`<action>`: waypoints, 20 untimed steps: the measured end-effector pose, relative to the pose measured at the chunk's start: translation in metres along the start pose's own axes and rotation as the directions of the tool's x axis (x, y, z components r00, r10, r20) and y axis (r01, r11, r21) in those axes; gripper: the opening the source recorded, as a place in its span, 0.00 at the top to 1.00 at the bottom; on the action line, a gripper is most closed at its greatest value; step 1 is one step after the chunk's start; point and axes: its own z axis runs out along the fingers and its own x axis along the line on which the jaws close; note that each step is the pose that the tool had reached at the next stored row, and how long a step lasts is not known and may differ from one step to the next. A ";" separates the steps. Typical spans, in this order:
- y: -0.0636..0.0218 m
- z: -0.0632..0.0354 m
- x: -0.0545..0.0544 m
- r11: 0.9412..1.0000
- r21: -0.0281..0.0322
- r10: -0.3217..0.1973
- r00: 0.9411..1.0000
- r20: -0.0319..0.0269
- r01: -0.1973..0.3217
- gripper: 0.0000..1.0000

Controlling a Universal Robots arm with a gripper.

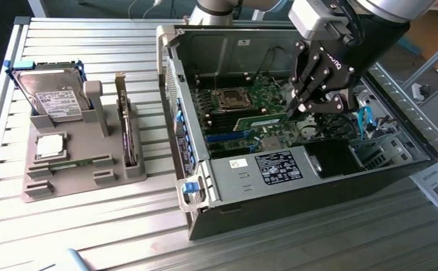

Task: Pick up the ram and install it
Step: 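Pick up the ram and move it above insertion slot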

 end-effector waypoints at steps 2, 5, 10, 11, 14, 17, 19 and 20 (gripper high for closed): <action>-0.0002 0.0001 -0.004 1.000 0.000 0.000 1.000 0.000 0.000 0.88; -0.0005 0.0004 -0.010 1.000 0.000 0.000 1.000 0.000 0.000 0.88; -0.0011 0.0008 -0.019 1.000 0.000 0.000 1.000 0.000 0.000 0.88; -0.0012 0.0010 -0.020 1.000 0.000 0.000 1.000 0.000 0.000 0.88; -0.0016 0.0012 -0.026 1.000 0.000 0.000 1.000 0.000 0.000 0.88; -0.0020 0.0015 -0.033 1.000 0.000 0.000 1.000 0.000 0.000 0.88; -0.0024 0.0017 -0.037 1.000 0.000 0.000 1.000 0.000 0.000 0.88; -0.0026 0.0017 -0.040 1.000 0.000 0.000 1.000 0.000 0.000 0.88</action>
